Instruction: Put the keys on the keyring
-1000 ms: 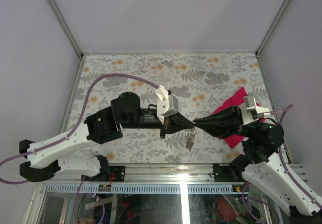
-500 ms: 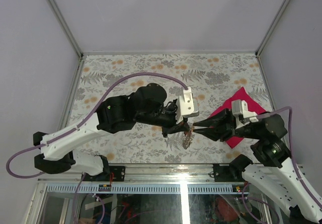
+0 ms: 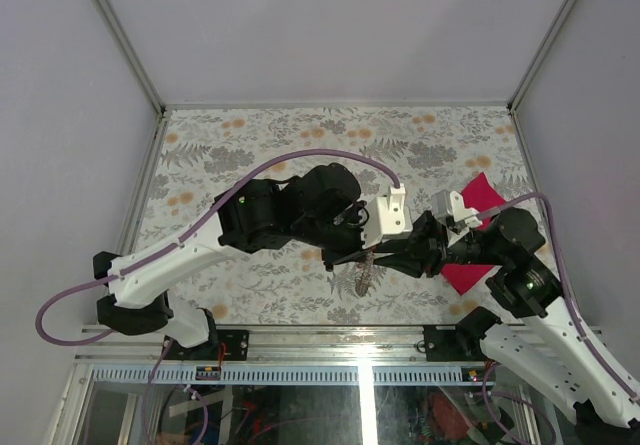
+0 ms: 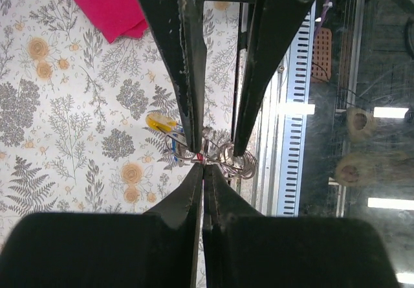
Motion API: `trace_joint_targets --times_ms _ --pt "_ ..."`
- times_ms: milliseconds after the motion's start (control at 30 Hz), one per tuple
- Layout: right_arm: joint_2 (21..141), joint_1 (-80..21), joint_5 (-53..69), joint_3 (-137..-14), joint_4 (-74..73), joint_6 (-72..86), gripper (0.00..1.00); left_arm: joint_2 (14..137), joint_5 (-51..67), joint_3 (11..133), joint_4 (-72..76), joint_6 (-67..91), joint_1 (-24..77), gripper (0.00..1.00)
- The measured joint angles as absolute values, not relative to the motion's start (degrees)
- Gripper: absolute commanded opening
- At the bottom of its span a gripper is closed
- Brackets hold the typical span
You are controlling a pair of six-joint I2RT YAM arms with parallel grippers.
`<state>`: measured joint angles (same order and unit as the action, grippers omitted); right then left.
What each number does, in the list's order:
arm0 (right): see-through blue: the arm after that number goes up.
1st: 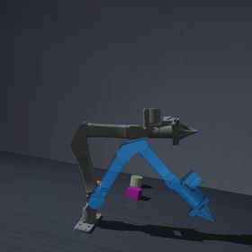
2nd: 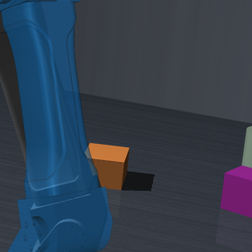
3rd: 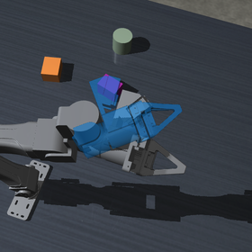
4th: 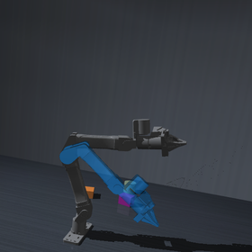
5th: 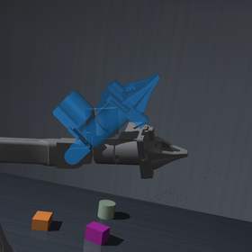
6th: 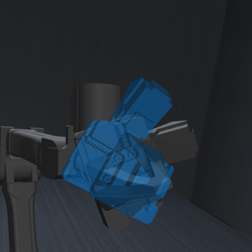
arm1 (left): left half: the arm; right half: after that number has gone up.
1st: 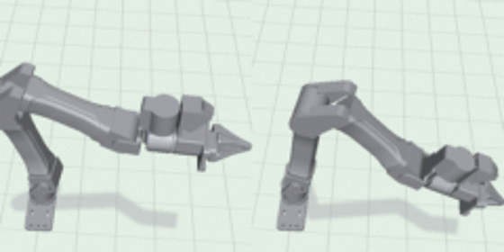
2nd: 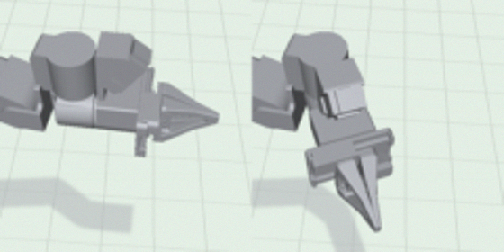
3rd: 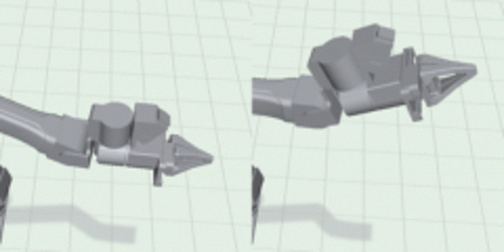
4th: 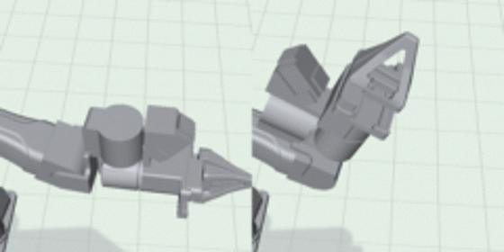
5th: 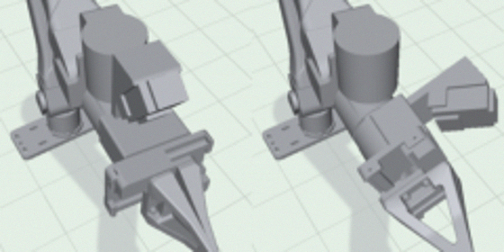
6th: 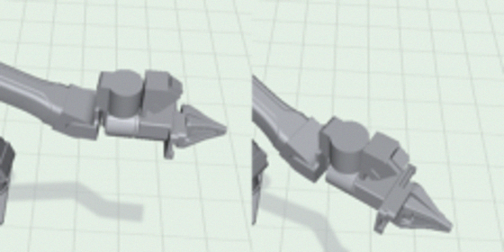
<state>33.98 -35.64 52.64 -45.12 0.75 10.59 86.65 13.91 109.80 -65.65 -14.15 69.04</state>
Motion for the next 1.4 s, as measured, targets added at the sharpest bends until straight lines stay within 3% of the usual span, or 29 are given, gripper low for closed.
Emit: trace_joint_targets --times_ms 100,233,533,767,867,1100,1400 --pt "35.00 -35.64 53.32 -44.71 1.41 10.59 0.30 86.87 13.67 110.08 -66.52 -14.55 69.04 0.00" --pt "36.45 -35.64 54.06 -43.55 2.37 10.52 0.21 86.87 13.58 110.89 -67.26 -14.94 69.08 0.00" --pt "37.65 -35.64 54.81 -43.03 4.34 11.07 0.27 86.89 13.45 111.22 -67.53 -15.09 69.21 0.00" --pt "37.67 -35.64 55.68 -42.37 7.49 12.88 0.00 87.09 12.88 111.53 -67.66 -15.11 69.38 0.00" --pt "37.65 -35.64 55.83 -42.06 8.19 13.39 0.00 87.09 12.60 111.55 -67.70 -15.09 69.38 0.00" --pt "35.20 -35.64 54.48 -41.15 9.72 14.72 0.00 85.34 12.32 109.58 -64.95 -14.66 69.45 0.16" --pt "31.29 -35.64 52.97 -38.24 17.91 21.23 0.00 70.54 11.31 97.34 -52.66 -11.27 69.52 0.20"
